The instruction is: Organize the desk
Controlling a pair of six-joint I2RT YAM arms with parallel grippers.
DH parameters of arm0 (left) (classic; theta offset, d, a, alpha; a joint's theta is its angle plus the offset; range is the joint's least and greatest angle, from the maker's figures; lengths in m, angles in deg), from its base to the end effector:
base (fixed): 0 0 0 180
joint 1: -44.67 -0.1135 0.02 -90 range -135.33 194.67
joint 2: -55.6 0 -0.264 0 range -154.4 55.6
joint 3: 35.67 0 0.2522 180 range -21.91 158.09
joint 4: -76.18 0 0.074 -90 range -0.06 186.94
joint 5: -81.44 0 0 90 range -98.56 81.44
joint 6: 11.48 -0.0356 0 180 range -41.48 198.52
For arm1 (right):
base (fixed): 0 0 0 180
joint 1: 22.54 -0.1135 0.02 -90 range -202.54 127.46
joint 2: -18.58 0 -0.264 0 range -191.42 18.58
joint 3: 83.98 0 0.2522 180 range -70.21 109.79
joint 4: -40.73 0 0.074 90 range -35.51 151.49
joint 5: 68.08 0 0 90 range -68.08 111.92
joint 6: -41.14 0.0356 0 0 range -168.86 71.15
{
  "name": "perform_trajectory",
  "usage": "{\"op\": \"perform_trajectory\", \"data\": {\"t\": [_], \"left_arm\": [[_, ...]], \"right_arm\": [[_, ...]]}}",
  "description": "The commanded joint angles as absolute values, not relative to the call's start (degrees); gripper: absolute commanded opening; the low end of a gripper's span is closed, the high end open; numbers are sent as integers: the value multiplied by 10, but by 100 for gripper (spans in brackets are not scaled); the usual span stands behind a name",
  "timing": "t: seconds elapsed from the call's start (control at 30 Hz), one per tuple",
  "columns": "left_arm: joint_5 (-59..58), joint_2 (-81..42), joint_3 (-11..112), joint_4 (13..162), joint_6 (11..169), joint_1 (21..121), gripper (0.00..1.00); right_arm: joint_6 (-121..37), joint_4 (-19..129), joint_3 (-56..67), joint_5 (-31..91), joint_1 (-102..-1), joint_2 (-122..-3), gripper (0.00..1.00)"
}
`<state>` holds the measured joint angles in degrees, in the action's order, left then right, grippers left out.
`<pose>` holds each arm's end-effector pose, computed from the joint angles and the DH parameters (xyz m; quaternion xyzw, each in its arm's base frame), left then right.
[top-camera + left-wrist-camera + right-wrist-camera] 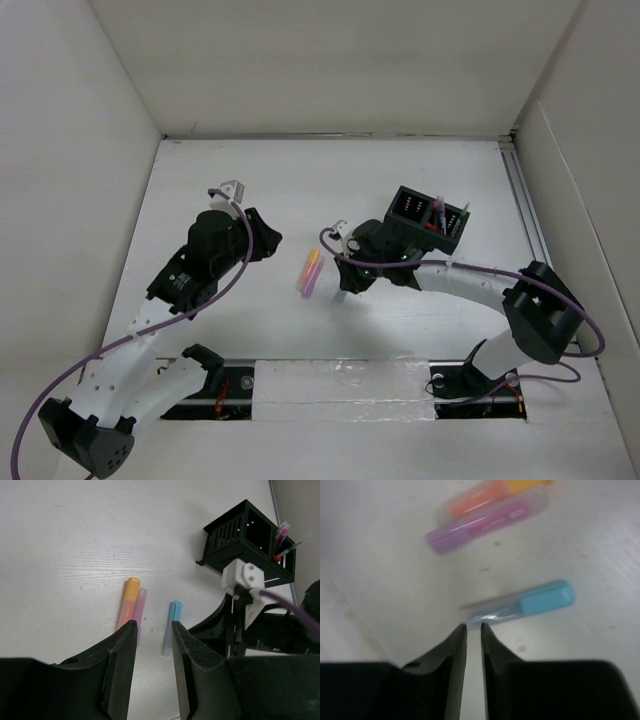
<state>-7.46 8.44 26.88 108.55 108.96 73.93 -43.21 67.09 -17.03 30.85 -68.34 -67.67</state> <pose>0.1641 -0.0927 0.3420 -0.0026 0.8037 -0.3028 0.5122 0.2171 0.2312 0.2155 -0.3445 0.8571 0.2282 0.3076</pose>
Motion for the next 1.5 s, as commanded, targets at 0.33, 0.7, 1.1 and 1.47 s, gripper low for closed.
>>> {"op": "perform_trajectory", "data": {"t": [0.33,0.7,1.1,1.47], "left_arm": [[-45,82,276,1052,1086,742,30],[-48,92,270,1055,1088,742,30],[-53,95,270,1061,1092,742,29],[-57,98,270,1064,1092,742,29]], "right_arm": [[-394,633,-178,266,-689,-728,62],[-382,557,-154,321,-661,-794,63],[-393,578,-93,344,-661,-850,66],[-416,658,-47,275,-661,-886,58]]}}
